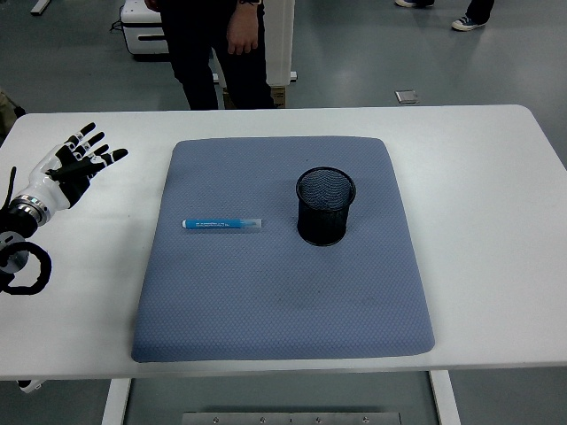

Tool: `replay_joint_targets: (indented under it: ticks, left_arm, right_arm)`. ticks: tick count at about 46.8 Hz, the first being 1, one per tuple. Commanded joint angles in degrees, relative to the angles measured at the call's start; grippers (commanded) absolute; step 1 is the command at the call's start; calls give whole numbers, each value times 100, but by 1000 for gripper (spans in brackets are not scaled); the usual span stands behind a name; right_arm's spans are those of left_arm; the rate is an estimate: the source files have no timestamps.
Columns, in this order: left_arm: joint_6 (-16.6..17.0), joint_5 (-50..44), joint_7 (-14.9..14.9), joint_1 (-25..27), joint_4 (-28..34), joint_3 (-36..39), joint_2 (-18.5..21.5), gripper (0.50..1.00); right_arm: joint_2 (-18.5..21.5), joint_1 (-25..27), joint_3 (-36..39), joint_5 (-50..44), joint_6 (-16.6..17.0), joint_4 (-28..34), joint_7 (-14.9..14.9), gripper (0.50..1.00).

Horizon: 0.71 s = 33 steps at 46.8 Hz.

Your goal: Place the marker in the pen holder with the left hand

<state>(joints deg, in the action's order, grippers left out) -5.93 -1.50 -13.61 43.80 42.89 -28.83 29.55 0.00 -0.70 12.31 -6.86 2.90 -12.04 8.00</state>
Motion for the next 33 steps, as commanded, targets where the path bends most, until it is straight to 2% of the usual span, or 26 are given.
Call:
replay_joint_targets:
  ticks: [1,22,28,33]
  left_arm:
    - [-4,9,-1,-4,0,1,7,1000]
    - [-39,9,-1,14,0,-8,68,1000]
    - [-460,0,-1,-3,0,-8,42,1000]
    - [-602,-44,-1,-12,0,-8,-2,1000]
  right_arm:
    - [0,0,0,0,0,0,0,1000]
    - [0,0,0,0,0,0,0,1000]
    - [0,0,0,0,0,0,0,1000]
    - [0,0,0,0,0,0,0,1000]
